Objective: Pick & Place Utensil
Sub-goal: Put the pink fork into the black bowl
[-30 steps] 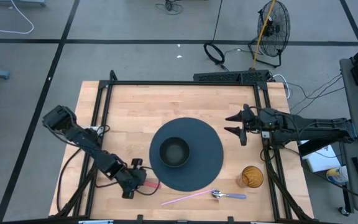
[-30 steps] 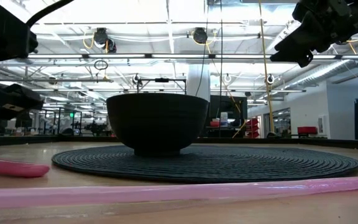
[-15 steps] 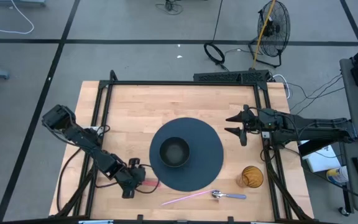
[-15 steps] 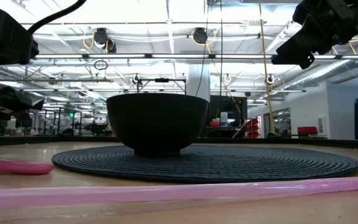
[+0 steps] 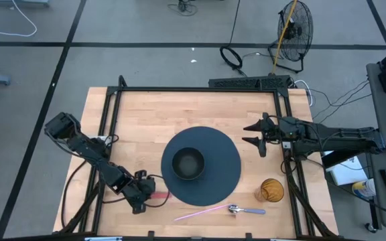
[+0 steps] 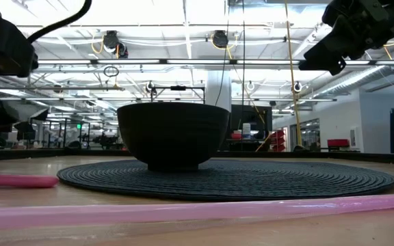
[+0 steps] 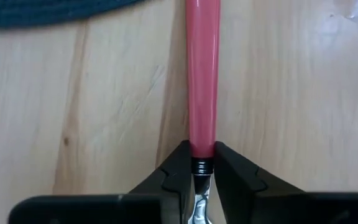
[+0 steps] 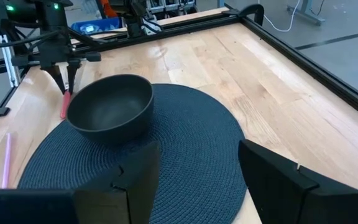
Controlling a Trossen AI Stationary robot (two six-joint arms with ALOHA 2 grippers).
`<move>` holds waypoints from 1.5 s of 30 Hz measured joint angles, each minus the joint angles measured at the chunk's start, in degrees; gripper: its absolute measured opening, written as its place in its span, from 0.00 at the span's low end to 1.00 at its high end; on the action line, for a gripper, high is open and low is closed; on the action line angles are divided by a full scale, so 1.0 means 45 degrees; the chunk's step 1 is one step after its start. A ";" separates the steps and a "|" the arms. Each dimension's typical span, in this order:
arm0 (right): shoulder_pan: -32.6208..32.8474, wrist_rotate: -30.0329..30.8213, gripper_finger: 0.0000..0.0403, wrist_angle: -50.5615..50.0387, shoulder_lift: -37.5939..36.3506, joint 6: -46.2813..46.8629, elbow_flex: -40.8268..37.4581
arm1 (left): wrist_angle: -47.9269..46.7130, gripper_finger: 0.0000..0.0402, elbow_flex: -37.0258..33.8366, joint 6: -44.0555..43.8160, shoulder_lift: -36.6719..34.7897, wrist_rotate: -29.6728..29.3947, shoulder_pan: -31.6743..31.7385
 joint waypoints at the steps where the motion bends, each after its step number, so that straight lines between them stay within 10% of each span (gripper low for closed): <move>1: 0.0000 0.0008 0.52 0.0066 0.0000 -0.0048 0.0000 | -0.0077 0.18 0.0000 -0.0210 -0.0009 0.0038 -0.0009; 13: 0.0000 0.0003 0.52 0.0788 -0.0010 -0.0450 0.0000 | -0.0319 0.13 -0.0061 -0.1776 -0.0462 0.0468 -0.0115; 26: 0.0000 0.0003 0.52 0.0781 -0.0003 -0.0457 0.0000 | 0.0543 0.32 -0.0219 0.0697 -0.1263 -0.0061 0.0676; 45: 0.0000 0.0008 0.52 0.0531 0.0000 -0.0386 0.0000 | -0.0128 0.33 -0.0155 0.1752 -0.1282 0.1803 0.1046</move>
